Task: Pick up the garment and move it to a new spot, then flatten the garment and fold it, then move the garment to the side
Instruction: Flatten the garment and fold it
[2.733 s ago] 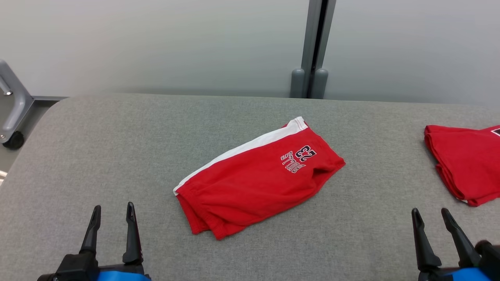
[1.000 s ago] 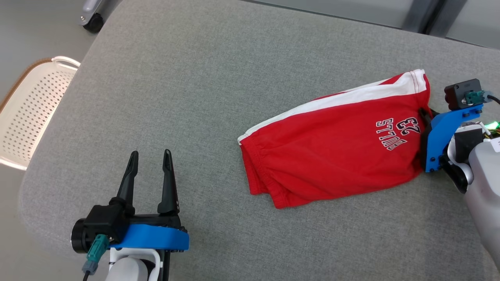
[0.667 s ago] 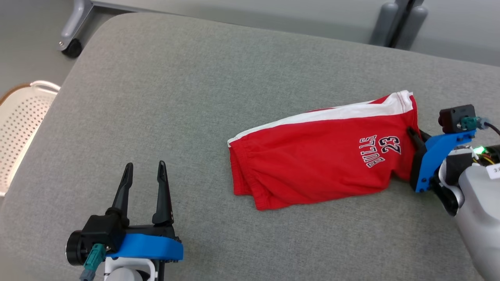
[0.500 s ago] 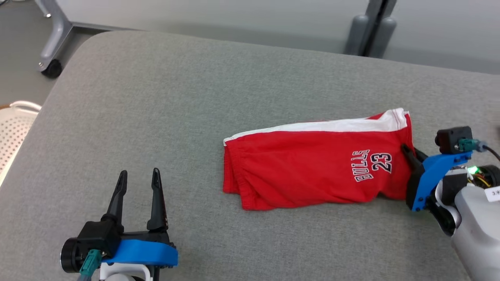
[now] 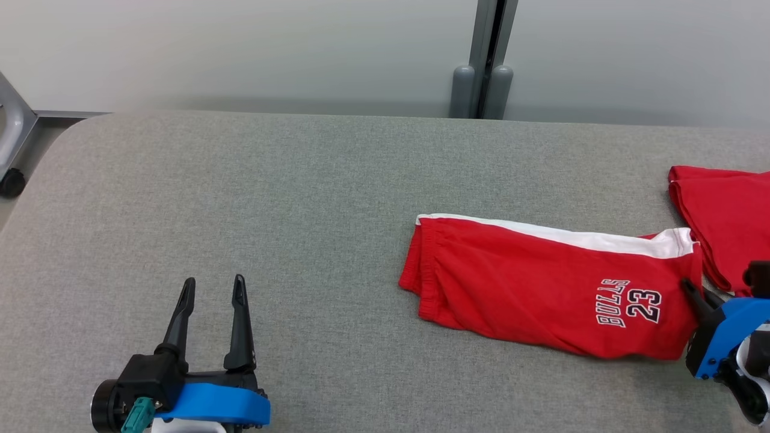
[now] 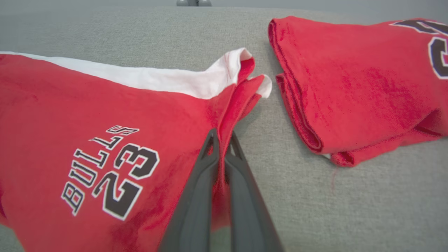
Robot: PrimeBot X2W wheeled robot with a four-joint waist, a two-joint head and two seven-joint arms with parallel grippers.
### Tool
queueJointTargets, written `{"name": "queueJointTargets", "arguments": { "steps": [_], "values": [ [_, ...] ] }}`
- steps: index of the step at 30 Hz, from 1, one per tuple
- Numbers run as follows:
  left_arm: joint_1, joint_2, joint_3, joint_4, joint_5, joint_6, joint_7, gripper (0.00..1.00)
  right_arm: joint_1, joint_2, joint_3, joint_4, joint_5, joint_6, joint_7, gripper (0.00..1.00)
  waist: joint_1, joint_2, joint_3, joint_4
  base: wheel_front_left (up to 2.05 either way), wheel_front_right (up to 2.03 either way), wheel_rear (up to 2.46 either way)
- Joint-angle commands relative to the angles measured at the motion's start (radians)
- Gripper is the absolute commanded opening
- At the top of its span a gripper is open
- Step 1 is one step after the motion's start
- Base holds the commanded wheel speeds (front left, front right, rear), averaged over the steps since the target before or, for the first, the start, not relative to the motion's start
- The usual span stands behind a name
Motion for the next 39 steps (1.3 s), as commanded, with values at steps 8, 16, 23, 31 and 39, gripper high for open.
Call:
{"name": "queueJointTargets", "arguments": {
  "steps": [8, 16, 23, 31, 39],
  "values": [
    [0.005, 0.0, -0.006, 0.008, 0.004, -0.009, -0.002, 1.0, 0.01, 0.013, -0.056, -0.027, -0.036, 0.0, 0.028, 0.0, 0.0001, 0.0002, -0.012, 0.001, 0.0, 0.0, 0.0],
    [0.018, 0.0, -0.006, 0.011, -0.005, -0.005, -0.002, 1.0, 0.013, 0.063, -0.071, -0.095, -0.05, 0.0, 0.06, 0.0, 0.0001, 0.0002, -0.03, 0.003, 0.0, 0.0, 0.0],
    [0.013, 0.0, -0.018, 0.011, -0.018, 0.001, -0.002, 1.0, -0.027, 0.107, -0.032, -0.211, -0.049, 0.0, 0.121, 0.0, 0.0001, 0.0002, -0.032, 0.003, 0.0, 0.0, 0.0],
    [0.001, 0.0, -0.042, 0.016, -0.034, 0.007, -0.002, 1.0, -0.08, 0.195, 0.008, -0.281, -0.064, 0.0, 0.194, 0.0, 0.0001, 0.0002, -0.03, 0.034, 0.0, 0.0, 0.0],
    [-0.02, 0.0, -0.074, 0.014, -0.05, 0.018, -0.002, 1.0, -0.116, 0.287, 0.048, -0.284, -0.1, 0.0, 0.231, 0.0, 0.0001, 0.0002, -0.004, 0.075, 0.0, 0.0, 0.0]
  ]
}}
